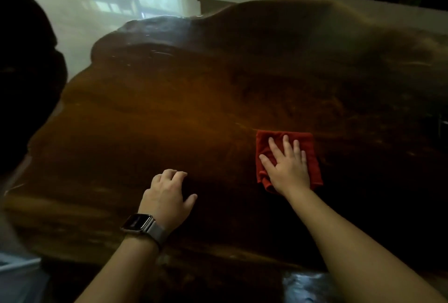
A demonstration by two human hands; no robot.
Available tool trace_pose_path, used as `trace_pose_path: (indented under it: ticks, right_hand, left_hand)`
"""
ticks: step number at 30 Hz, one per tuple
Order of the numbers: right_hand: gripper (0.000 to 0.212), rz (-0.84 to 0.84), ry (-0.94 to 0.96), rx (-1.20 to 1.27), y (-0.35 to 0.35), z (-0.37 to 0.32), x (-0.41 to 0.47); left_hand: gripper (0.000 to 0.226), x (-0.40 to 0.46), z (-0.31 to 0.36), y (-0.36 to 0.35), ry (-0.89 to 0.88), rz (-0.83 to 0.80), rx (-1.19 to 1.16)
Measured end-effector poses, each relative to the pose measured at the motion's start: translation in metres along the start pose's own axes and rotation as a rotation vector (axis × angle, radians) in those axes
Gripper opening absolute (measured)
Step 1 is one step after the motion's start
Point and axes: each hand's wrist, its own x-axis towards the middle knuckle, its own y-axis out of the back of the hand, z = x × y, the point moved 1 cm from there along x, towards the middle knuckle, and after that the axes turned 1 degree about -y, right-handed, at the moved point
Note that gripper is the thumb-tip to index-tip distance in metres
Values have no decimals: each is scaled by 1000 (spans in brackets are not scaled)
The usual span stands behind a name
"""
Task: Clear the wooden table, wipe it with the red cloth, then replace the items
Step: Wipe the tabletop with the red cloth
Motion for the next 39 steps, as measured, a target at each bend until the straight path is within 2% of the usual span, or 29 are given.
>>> trace_pose_path:
  ticks: [11, 16, 22, 27, 33, 39]
  right_hand:
    - [72, -96, 363, -117, -53, -231, 0]
    - [70, -126, 492, -155, -71, -270, -25]
    - [68, -141, 549, -130, -69, -237, -41]
    - [68, -130, 492, -85, -66, -184, -65]
    - [67, -95, 347, -39, -54, -109, -91]
    - [68, -36, 124, 14, -39, -28, -115]
  left_hand:
    - [65, -22, -122, 36, 205, 75, -53]
    - [65, -26, -148, 45, 265, 81, -61]
    - [65, -13, -126, 53, 185, 74, -46]
    - [64, 2, -80, 54, 79, 74, -40]
    - [66, 11, -22, 43, -38, 59, -35]
    - [67, 12, 34, 24, -167, -1, -31]
